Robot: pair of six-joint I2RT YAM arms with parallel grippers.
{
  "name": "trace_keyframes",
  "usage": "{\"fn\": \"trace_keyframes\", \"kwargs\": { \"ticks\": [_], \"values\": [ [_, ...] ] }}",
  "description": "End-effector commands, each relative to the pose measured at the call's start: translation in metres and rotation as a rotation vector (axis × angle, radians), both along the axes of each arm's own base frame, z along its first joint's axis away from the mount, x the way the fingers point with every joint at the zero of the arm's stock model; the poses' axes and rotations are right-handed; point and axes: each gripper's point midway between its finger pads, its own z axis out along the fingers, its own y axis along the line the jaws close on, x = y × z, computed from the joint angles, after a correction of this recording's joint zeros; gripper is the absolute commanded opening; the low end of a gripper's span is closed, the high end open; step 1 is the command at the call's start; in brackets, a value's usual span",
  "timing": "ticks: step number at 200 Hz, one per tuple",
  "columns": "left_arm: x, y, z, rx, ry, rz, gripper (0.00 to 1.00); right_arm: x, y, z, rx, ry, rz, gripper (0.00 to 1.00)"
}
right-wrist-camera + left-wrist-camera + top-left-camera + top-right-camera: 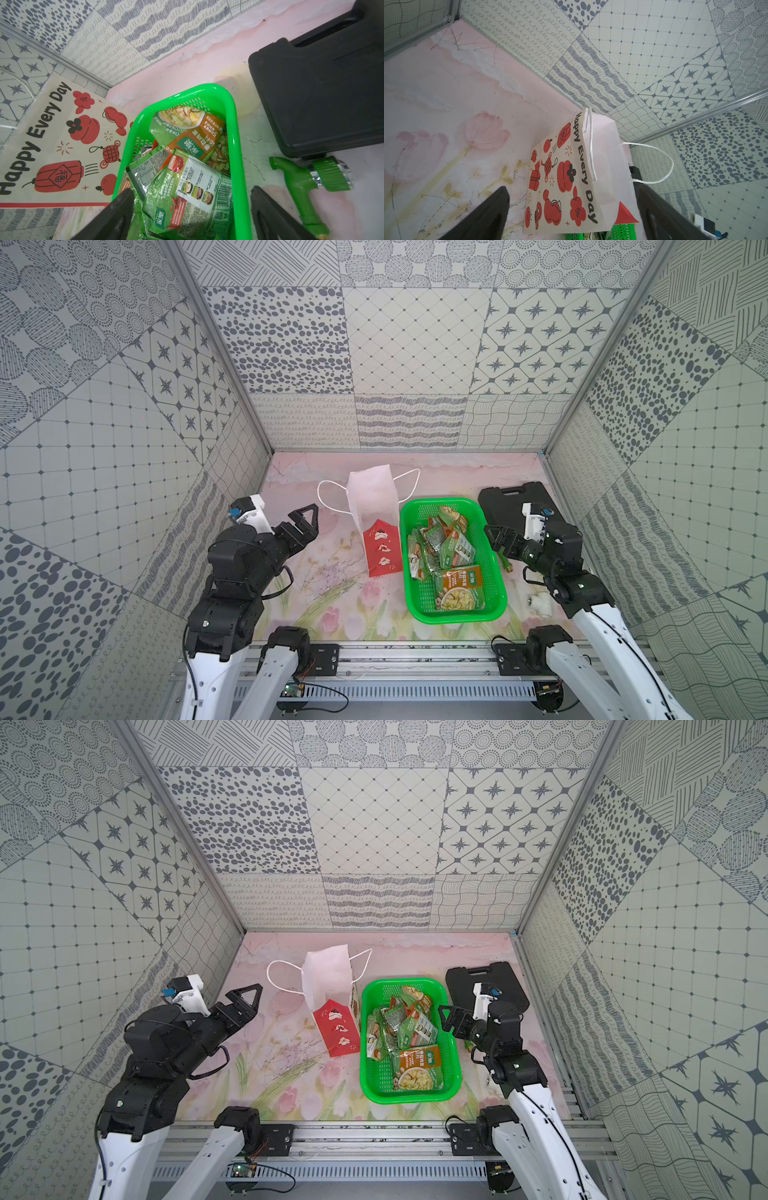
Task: Place the condiment packets inside the bag
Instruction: Pick up the condiment packet from the storage box.
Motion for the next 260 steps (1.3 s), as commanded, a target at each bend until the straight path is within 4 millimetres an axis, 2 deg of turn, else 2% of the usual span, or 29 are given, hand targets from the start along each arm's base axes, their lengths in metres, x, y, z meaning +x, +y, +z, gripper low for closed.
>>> {"fn": "trace_keyframes", "kwargs": {
  "ticks": [1, 41, 69, 91, 119, 170, 196, 235, 260],
  "values": [
    [0.007, -0.033, -0.003, 0.022, 0.13, -0.209, 0.99, 0.015, 0.016, 0.02, -0.103, -0.066, 0.032, 0.89],
    [0.027, -0.032, -0.016, 0.086, 0.237, -0.237, 0.98, 0.032, 0.045, 0.011, -0.318, -0.055, 0.053, 0.87],
    [0.038, -0.03, -0.031, 0.112, 0.274, -0.241, 0.92, 0.046, 0.066, 0.002, -0.439, -0.044, 0.078, 0.85],
    [0.045, -0.034, -0.044, 0.104, 0.291, -0.273, 0.82, 0.056, 0.08, -0.007, -0.524, -0.029, 0.093, 0.84],
    [0.051, -0.04, -0.056, 0.103, 0.297, -0.315, 0.65, 0.068, 0.094, -0.019, -0.602, -0.001, 0.101, 0.82],
    [0.053, -0.045, -0.076, 0.085, 0.265, -0.34, 0.51, 0.087, 0.106, -0.036, -0.702, 0.052, 0.071, 0.76],
    [0.053, -0.044, -0.087, 0.062, 0.297, -0.351, 0.49, 0.096, 0.103, -0.043, -0.749, 0.082, 0.03, 0.7],
    [0.054, -0.05, -0.094, 0.038, 0.316, -0.384, 0.48, 0.103, 0.1, -0.046, -0.774, 0.099, -0.005, 0.54],
    [0.054, -0.05, -0.095, 0.035, 0.319, -0.386, 0.48, 0.104, 0.097, -0.045, -0.764, 0.102, -0.016, 0.39]
  ]
}}
